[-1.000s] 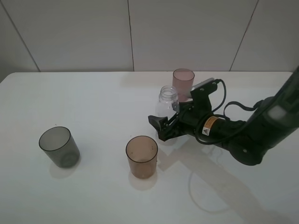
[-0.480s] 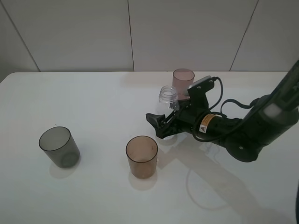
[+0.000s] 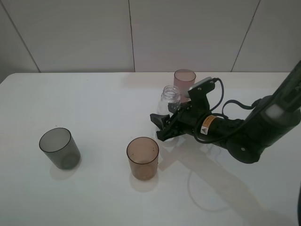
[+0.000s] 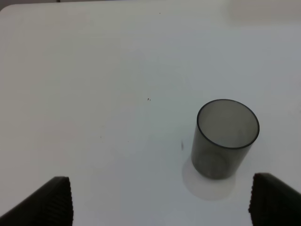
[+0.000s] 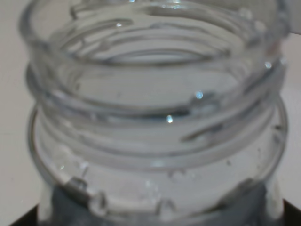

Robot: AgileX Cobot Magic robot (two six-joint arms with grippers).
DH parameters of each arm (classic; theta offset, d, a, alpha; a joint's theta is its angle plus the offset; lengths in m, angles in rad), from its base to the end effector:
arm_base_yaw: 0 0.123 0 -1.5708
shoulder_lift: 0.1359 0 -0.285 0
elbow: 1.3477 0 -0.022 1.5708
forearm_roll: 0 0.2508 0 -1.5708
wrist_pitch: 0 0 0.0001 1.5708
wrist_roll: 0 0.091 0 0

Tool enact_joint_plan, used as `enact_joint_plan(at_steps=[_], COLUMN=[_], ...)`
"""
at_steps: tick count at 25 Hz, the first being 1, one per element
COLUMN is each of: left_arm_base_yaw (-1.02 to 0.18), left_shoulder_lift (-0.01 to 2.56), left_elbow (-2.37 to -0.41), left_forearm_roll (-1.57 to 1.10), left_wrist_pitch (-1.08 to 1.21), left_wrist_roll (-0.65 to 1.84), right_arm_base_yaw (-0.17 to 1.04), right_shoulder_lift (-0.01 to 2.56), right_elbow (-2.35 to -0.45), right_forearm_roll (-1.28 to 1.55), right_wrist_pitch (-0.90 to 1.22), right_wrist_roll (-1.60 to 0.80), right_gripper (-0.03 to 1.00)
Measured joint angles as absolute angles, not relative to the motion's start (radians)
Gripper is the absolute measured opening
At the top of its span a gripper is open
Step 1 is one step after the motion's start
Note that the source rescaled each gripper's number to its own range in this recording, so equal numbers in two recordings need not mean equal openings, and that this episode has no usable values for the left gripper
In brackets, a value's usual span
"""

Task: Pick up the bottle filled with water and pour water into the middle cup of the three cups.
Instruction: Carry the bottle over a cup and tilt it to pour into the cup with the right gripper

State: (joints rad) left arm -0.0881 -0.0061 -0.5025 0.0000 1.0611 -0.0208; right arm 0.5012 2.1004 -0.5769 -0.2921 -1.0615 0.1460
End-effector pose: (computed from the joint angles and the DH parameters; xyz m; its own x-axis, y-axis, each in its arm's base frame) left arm -0.0061 0.0005 0.2779 -0.4487 0.0187 -0.8935 0.0787 0.9967 -0.0186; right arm 0.2633 0.1703 0.0677 -0.3365 -0.1839 -0.9236 -0.6685 0.7373 0.0968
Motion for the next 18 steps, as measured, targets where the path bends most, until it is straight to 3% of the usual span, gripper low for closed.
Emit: enact_joint_plan(at_steps=[10, 18], left_arm_base_yaw=[-0.088, -0.088], left_shoulder_lift=[-0.006, -0.006], left_elbow=[-0.503, -0.503], left_forearm_roll=[0.000, 0.000], left_wrist_pitch=[1.061, 1.061], left_wrist_roll=[-0.021, -0.021], right_arm_base_yaw=[0.501, 0.501], right_shoulder_lift=[2.090, 1.954], right_elbow=[-0.577, -0.575], right_forearm_roll=[-0.293, -0.302], right_wrist_pitch=[-1.056, -0.909], right_wrist_roll=[0.146, 0.136], right_gripper=[0.00, 0.00])
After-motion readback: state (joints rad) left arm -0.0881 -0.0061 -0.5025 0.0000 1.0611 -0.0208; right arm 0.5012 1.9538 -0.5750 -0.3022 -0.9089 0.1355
